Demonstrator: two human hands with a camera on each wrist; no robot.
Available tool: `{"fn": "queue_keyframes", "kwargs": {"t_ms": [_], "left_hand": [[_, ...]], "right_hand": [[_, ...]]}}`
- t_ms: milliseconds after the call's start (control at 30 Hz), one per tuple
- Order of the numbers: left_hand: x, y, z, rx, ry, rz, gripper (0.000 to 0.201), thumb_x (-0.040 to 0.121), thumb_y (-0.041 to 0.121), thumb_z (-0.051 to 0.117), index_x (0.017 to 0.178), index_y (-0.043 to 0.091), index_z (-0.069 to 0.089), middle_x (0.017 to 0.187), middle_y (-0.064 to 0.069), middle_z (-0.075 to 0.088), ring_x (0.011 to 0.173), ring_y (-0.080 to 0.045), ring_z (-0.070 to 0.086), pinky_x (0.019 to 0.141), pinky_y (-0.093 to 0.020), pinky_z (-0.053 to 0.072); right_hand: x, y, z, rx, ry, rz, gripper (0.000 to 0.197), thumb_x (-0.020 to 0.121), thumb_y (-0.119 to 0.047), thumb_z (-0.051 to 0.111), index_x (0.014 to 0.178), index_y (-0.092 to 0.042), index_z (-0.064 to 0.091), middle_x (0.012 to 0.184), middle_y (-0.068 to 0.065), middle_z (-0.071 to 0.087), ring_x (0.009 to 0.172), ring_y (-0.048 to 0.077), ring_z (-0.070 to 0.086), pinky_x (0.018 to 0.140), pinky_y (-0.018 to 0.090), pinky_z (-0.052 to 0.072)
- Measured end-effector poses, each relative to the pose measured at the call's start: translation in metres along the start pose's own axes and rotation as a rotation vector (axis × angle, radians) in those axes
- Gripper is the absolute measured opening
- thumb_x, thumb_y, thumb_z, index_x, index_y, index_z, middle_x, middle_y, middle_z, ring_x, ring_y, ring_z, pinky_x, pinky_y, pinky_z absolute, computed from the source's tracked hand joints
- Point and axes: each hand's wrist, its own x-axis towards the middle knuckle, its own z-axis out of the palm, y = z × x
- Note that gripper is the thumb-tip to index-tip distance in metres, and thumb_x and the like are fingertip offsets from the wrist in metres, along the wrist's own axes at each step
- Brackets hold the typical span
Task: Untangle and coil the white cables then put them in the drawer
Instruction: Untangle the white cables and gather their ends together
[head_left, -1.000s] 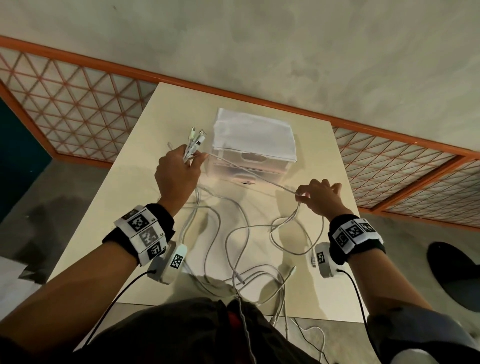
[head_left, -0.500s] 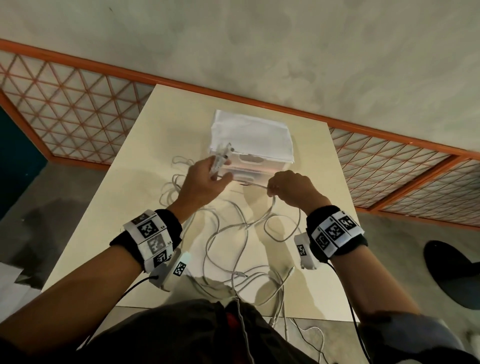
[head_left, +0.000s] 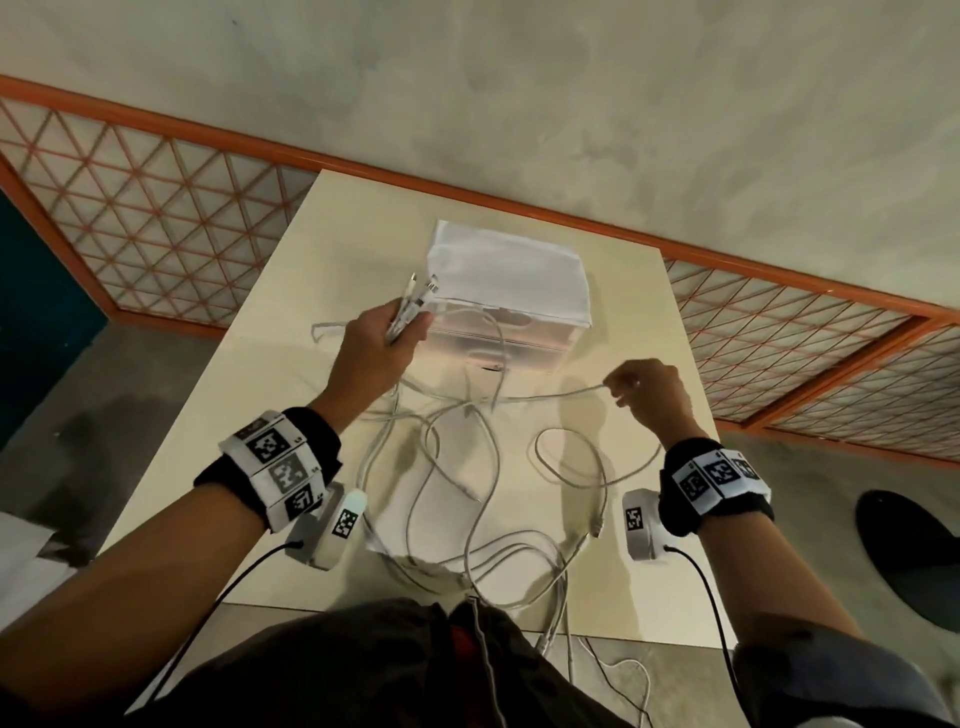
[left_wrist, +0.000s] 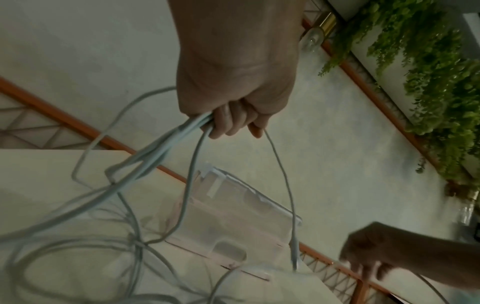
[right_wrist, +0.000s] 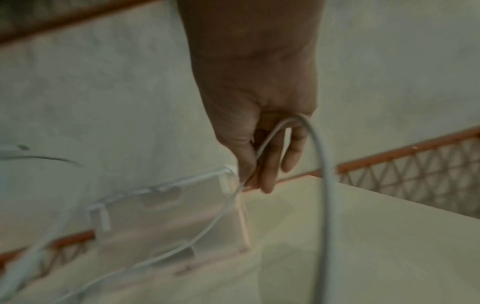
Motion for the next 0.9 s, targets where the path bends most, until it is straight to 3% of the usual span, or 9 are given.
{"fn": "queue_keyframes", "kwargs": {"t_ms": [67,200,367,433,500,567,700,800,900], "left_hand": [[0.000,0.000,-0.003,0.014,-0.014,-0.012,0.028,0.089,0.032,0.058,0.072,0.010,0.062,0.061,-0.008,0.057,0.054,-0.008,0.051,0.054,-0.014,0.035],[-0.006,-0.002,0.004,0.132,-0.073,-0.124,0.024,0.081,0.032,0.065,0.078,0.010,0.072,0.070,-0.011,0.068,0.068,-0.022,0.064,0.063,-0.027,0.043],[-0.014,0.002,0.011,0.265,-0.308,-0.231,0.021,0.082,0.023,0.068,0.102,0.018,0.072,0.080,-0.011,0.071,0.078,-0.024,0.066,0.067,-0.024,0.043],[-0.015,0.005,0.014,0.261,-0.323,-0.261,0.012,0.083,0.024,0.065,0.088,0.015,0.071,0.065,-0.005,0.065,0.064,-0.020,0.061,0.056,-0.023,0.041],[-0.015,0.005,0.017,0.274,-0.285,-0.285,0.024,0.085,0.024,0.060,0.075,0.002,0.065,0.059,-0.006,0.056,0.058,-0.023,0.053,0.049,-0.024,0.035],[-0.015,0.003,0.018,0.287,-0.270,-0.302,0.029,0.085,0.024,0.058,0.078,-0.004,0.064,0.063,-0.012,0.057,0.061,-0.026,0.052,0.051,-0.027,0.035],[-0.017,-0.002,0.015,0.220,-0.352,-0.290,0.036,0.082,0.031,0.058,0.088,-0.003,0.066,0.077,-0.021,0.066,0.065,-0.022,0.055,0.057,-0.028,0.038],[-0.021,-0.002,0.016,0.182,-0.393,-0.275,0.043,0.081,0.037,0.059,0.088,-0.005,0.064,0.071,-0.017,0.059,0.064,-0.018,0.050,0.058,-0.028,0.035],[-0.025,0.001,0.015,0.144,-0.438,-0.244,0.039,0.089,0.034,0.061,0.085,-0.005,0.064,0.059,0.000,0.053,0.056,-0.010,0.047,0.053,-0.022,0.031]], "right_hand": [[-0.004,0.018,0.008,-0.077,0.004,0.136,0.017,0.083,-0.013,0.056,0.082,-0.021,0.070,0.089,0.012,0.071,0.085,0.030,0.068,0.082,0.039,0.055],[-0.008,0.034,0.026,-0.017,-0.089,0.191,0.021,0.083,-0.010,0.054,0.067,-0.023,0.058,0.083,0.012,0.073,0.083,0.031,0.070,0.084,0.040,0.055],[-0.004,0.004,0.017,0.232,0.044,0.034,0.009,0.089,-0.006,0.052,0.088,-0.004,0.060,0.075,0.006,0.069,0.046,-0.007,0.060,0.054,0.004,0.043],[0.001,-0.010,0.009,0.295,0.103,-0.009,0.009,0.089,-0.007,0.051,0.087,-0.008,0.060,0.074,0.003,0.069,0.049,-0.004,0.062,0.057,0.012,0.047],[0.004,-0.019,0.002,0.216,0.119,0.020,0.011,0.087,-0.009,0.051,0.088,-0.016,0.059,0.086,0.006,0.071,0.076,0.015,0.068,0.071,0.029,0.052],[0.001,-0.022,0.000,0.019,0.070,0.086,0.019,0.086,-0.007,0.049,0.097,-0.017,0.061,0.105,0.009,0.066,0.100,0.031,0.060,0.080,0.034,0.045],[-0.016,-0.023,0.024,-0.305,0.045,-0.016,0.033,0.081,0.005,0.049,0.102,-0.013,0.066,0.118,0.010,0.055,0.115,0.029,0.049,0.099,0.041,0.028],[-0.033,-0.028,0.057,-0.254,-0.120,-0.237,0.022,0.085,-0.002,0.053,0.099,-0.011,0.068,0.113,0.009,0.060,0.110,0.027,0.052,0.099,0.038,0.030],[-0.052,-0.041,0.088,-0.025,-0.447,-0.385,0.011,0.084,-0.012,0.067,0.090,-0.002,0.069,0.090,0.015,0.069,0.078,0.020,0.059,0.081,0.032,0.050]]}}
